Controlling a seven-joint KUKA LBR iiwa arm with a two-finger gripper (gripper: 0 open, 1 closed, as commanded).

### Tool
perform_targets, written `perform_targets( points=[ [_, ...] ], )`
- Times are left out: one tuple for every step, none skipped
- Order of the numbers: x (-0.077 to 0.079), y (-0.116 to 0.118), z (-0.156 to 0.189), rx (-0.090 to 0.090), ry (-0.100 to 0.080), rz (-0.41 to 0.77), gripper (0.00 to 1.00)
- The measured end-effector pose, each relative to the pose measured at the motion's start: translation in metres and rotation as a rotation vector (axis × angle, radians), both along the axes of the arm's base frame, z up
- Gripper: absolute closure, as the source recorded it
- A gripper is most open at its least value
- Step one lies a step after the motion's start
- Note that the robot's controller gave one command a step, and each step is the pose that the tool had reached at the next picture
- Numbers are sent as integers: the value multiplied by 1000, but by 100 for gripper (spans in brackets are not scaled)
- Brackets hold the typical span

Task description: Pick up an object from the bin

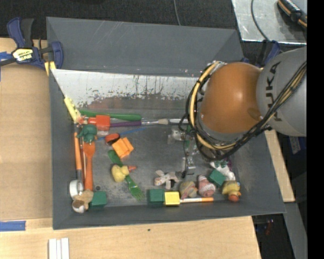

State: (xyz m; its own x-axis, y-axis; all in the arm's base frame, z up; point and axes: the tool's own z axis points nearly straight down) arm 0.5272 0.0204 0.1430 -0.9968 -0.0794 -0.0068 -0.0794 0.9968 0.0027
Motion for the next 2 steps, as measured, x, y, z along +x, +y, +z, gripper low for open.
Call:
perform_targets(
  points=[
    [13, -32, 24, -2, -6, -29, 0],
    [20, -20, -3, -2, -20, -45, 0]
  ],
)
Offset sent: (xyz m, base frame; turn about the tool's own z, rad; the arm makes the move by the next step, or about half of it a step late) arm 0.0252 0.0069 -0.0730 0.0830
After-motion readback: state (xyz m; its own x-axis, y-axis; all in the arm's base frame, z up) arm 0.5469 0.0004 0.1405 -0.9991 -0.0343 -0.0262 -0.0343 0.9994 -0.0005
